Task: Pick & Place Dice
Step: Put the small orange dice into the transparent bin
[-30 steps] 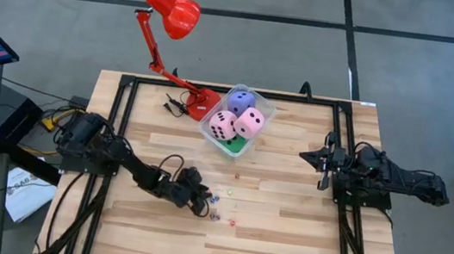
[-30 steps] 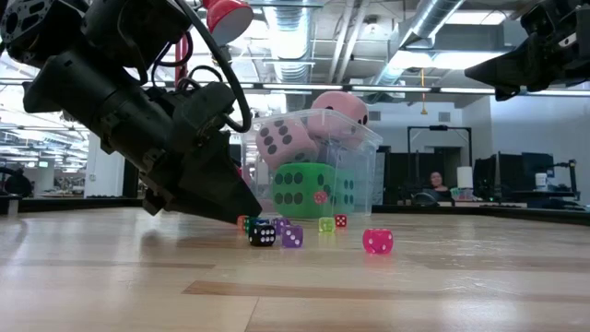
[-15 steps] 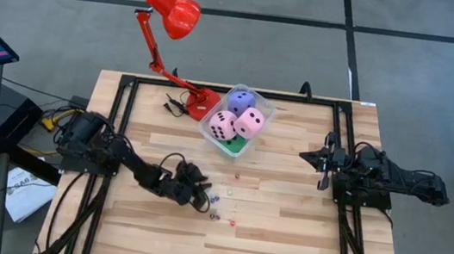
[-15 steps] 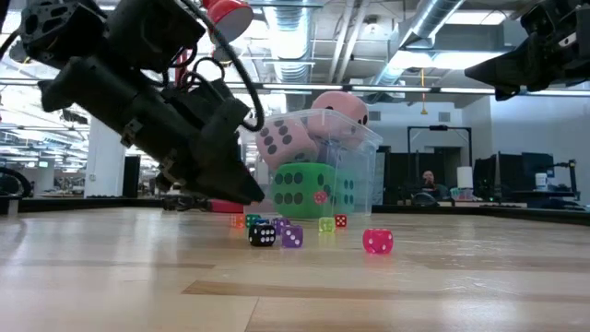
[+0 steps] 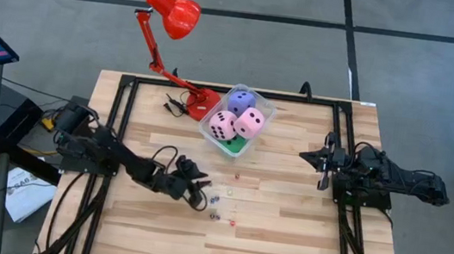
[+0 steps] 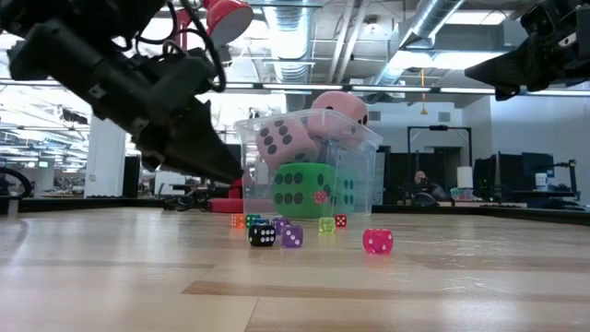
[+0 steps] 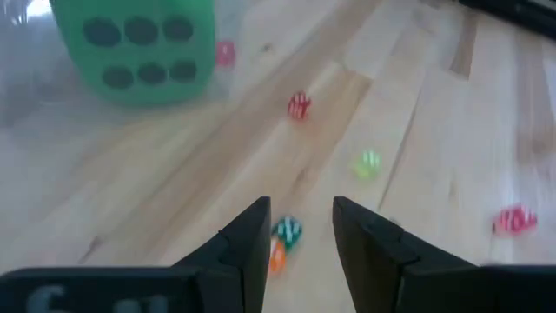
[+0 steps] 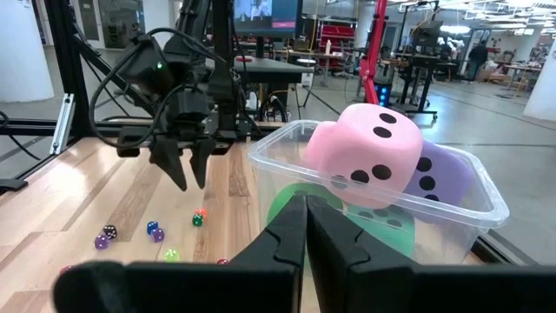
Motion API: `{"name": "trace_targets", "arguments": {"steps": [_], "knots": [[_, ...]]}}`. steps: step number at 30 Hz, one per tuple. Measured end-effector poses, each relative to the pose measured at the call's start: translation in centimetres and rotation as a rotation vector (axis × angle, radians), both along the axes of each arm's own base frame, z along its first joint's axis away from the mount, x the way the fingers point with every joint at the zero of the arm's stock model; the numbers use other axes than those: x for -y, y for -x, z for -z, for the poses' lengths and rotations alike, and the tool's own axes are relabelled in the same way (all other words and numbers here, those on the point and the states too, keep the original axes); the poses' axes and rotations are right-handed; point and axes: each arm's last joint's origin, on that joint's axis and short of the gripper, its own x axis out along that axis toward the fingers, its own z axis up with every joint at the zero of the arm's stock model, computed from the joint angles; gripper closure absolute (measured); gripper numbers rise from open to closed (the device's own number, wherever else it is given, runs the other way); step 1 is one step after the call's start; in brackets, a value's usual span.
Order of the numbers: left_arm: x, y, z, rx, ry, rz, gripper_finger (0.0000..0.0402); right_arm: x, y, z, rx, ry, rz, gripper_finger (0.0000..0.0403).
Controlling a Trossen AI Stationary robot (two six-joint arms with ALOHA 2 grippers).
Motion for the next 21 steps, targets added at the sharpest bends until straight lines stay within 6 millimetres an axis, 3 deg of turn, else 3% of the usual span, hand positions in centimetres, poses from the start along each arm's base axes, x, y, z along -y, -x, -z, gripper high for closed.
{"name": "trace_targets", "arguments": {"steps": [21], "knots": [[0.38, 0.39, 0.31, -0.035, 0.001, 0.044, 0.0285, 0.0, 0.0, -0.01, 0.001, 0.0, 0.0, 0.0394]]}}
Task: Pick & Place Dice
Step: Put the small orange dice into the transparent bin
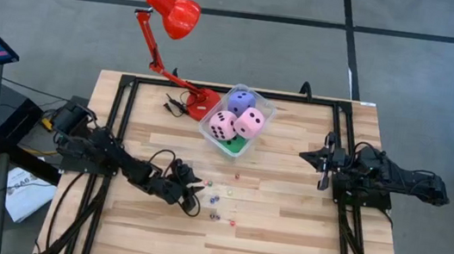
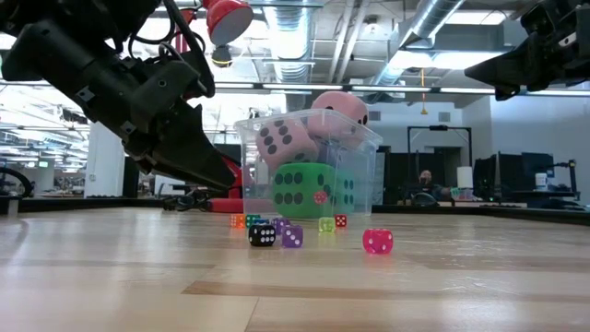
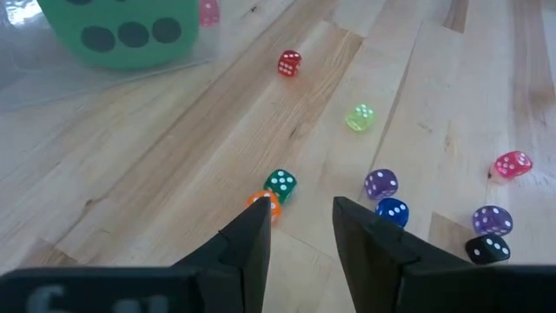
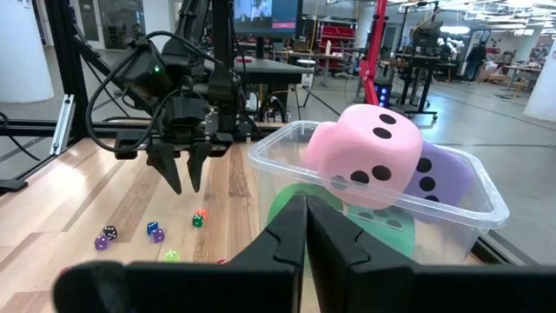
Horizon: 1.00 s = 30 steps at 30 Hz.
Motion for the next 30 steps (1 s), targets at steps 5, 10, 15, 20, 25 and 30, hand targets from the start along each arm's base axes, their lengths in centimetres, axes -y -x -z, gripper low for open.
{"name": "trace_targets", "arguments": {"steps": [5, 10, 15, 20, 25, 30], "knots": [[-0.39, -0.17, -0.02, 0.0, 0.0, -0.014, 0.0279, 0.0, 0.0, 0.0, 0.0, 0.0, 0.0, 0.0394], [-0.68, -0.27, -0.02, 0.0, 0.001, -0.025, 0.0249, 0.0, 0.0, 0.0, 0.0, 0.0, 0.0, 0.0394], [-0.69, -0.29, -0.02, 0.0, 0.001, -0.024, 0.0197, 0.0, 0.0, 0.0, 0.0, 0.0, -0.001, 0.0394], [-0.6, -0.3, 0.0, -0.008, 0.02, -0.001, 0.0149, 0.0, 0.0, 0.0, 0.001, 0.0, -0.001, 0.0394], [-0.58, -0.3, 0.01, -0.011, 0.025, 0.006, 0.0127, 0.0, 0.0, 0.0, 0.0, 0.0, 0.0, 0.0394], [-0.69, -0.04, 0.31, -0.052, 0.008, 0.005, 0.013, 0.0, 0.0, 0.0, 0.0, 0.0, -0.001, 0.0394]]}}
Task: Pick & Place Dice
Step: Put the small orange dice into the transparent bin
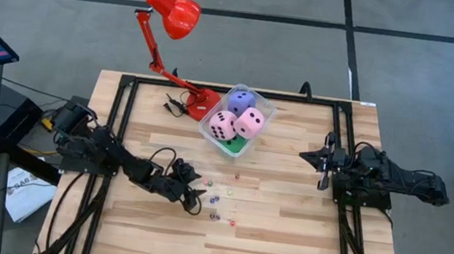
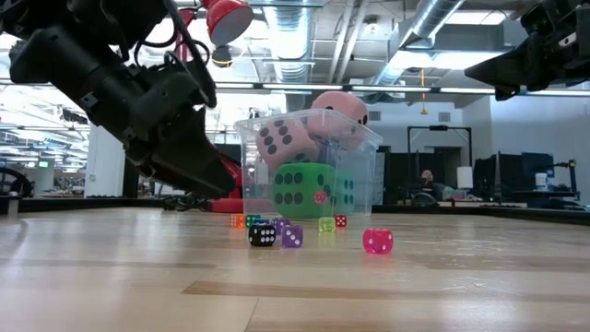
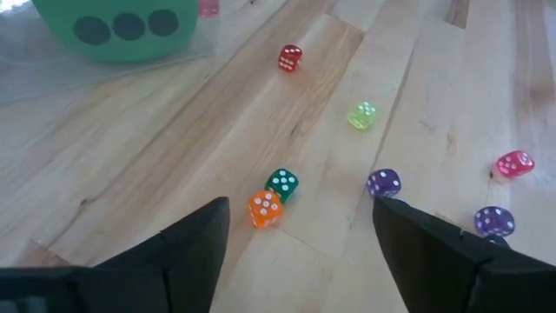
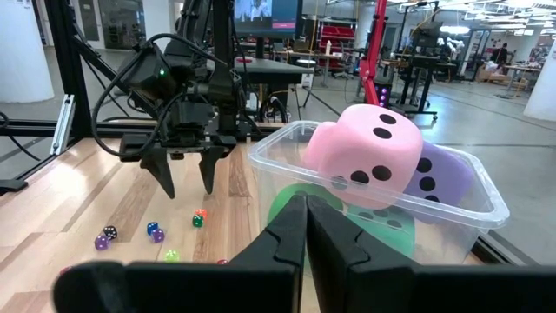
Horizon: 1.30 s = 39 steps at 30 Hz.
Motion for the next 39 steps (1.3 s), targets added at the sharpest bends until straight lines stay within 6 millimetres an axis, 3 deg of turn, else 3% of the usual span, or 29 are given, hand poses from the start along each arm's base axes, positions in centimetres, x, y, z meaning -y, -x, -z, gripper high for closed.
{"name": "trace_targets", "arguments": {"steps": [8, 18, 39], "knots": [[-0.2, 0.1, 0.6, -0.043, -0.019, -0.006, 0.0149, 0.0, 0.0, 0.0, 0.0, 0.0, 0.0, 0.0394], [-0.1, -0.4, 3.2, -0.067, -0.07, -0.032, 0.0168, 0.0, 0.0, 0.0, -0.001, 0.0, 0.001, 0.0394], [-0.8, -1.2, 3.1, -0.03, -0.09, -0.017, 0.018, 0.0, 0.0, 0.0, -0.001, 0.0, 0.001, 0.0394]]}}
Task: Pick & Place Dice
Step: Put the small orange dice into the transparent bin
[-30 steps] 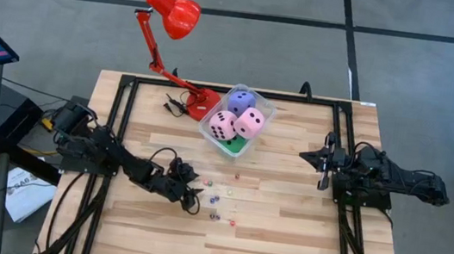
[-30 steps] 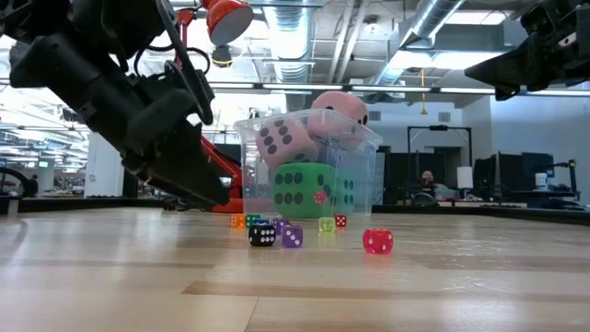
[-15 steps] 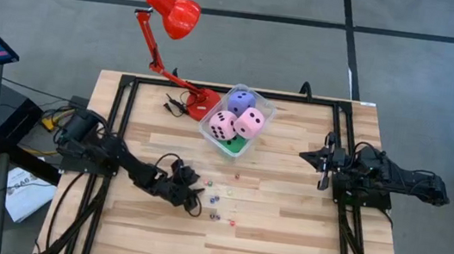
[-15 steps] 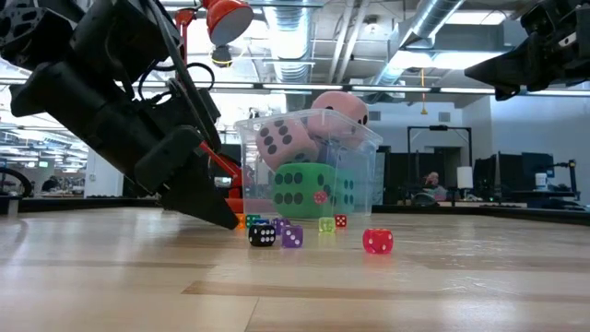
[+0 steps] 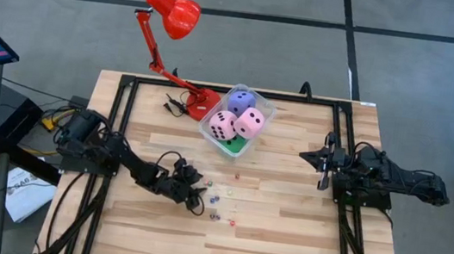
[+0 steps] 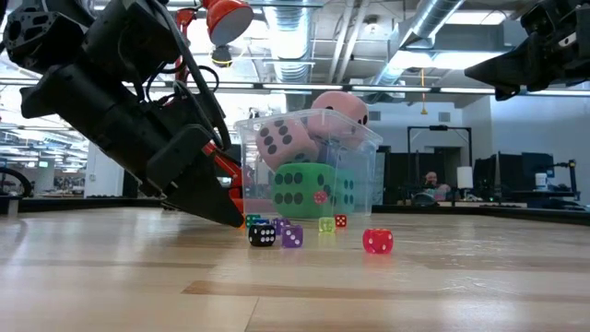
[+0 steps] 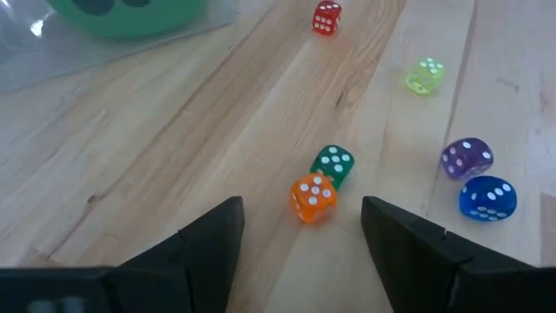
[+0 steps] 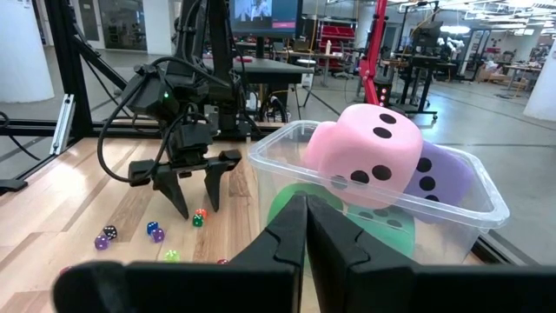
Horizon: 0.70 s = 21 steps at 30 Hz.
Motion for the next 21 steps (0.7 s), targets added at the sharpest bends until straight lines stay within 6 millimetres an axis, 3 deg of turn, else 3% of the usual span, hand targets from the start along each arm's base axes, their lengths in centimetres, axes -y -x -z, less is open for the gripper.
{"name": "trace_targets", "arguments": {"steps": [21], "knots": [[0.05, -0.27, -0.18, 0.028, -0.02, 0.014, 0.0188, 0.0, -0.01, 0.01, -0.001, 0.0, 0.0, 0.0394]]}}
